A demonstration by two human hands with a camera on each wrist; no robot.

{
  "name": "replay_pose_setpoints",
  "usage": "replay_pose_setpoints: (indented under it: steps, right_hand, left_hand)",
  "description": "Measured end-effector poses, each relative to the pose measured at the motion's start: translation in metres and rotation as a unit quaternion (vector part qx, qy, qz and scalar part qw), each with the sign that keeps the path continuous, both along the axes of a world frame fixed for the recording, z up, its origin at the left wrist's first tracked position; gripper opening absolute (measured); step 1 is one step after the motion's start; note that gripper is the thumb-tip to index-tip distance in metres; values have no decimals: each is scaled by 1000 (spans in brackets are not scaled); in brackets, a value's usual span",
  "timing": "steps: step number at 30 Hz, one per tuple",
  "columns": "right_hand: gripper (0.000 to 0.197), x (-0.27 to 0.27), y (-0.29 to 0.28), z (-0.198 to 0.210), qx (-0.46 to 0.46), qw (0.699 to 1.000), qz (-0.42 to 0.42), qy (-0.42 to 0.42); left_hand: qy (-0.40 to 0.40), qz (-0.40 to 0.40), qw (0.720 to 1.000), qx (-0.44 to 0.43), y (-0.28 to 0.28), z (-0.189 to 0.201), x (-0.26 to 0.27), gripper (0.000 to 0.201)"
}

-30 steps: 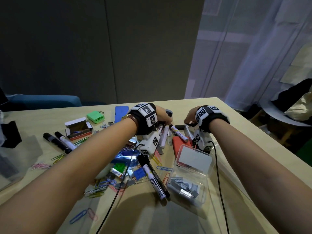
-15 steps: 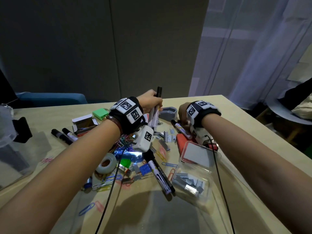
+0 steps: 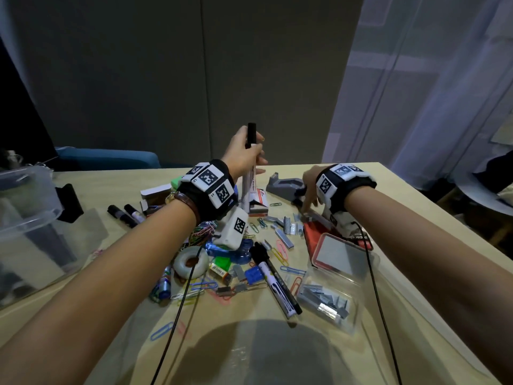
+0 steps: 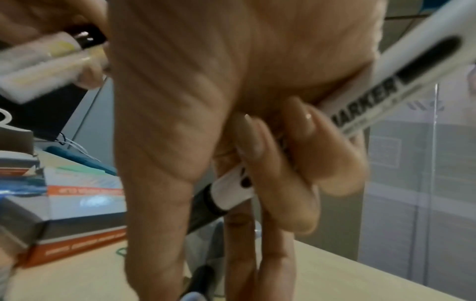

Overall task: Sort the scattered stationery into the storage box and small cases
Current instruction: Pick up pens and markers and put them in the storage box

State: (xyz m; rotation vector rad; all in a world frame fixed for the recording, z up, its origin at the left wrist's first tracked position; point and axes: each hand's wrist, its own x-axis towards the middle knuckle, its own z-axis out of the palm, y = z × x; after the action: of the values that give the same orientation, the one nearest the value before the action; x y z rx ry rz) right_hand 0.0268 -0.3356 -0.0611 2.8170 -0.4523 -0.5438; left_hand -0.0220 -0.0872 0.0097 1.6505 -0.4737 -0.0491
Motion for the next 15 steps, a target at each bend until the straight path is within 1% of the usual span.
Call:
replay_pose_setpoints:
  steps: [1,2,3,4,5,6,7,8,9,11,13,15]
  right_hand:
    - [58,18,-13,-15,12,1000,10,1]
    - [62,21,-11,-17,14,1000,7,14]
    - [65,7,4,-5,4,999,11,36]
    - [61,6,7,-6,9,999,24,34]
    - [51,16,2,-13,6,999,42,8]
    - [41,8,11,-6,5,999,43,13]
    - [36,-14,33,15,-8,999,44,15]
    - [36,-13,36,18,-9,999,46,-8]
    - [38,-13,41,21,17,999,45,-20]
    - [39,-17,56,35,19,999,41,-27]
    - [40,-45,86,60,30,997,45,-57]
    - [39,-64,103,75,35,993,60,-91]
  left_hand:
    - [5,0,1000,-6,4,1,-1,13]
    - [3,0,1000,-12,8,2,-1,15]
    - [-2,0,1000,-19,13,2,-1,20]
    - [-9,1,1000,-24,19,3,-2,27]
    - [-18,4,999,-27,25,4,-3,36]
    - [-31,6,999,-27,31,5,-4,45]
    - [-50,10,998,-25,37,6,-6,50]
    - [-74,15,997,-19,42,6,-7,52]
    - [-96,19,995,-11,47,5,-8,50]
    - [-133,23,991,7,54,-2,-11,39]
    - [-171,25,984,45,58,-13,-14,31]
    - [-194,27,977,83,61,-22,-18,29]
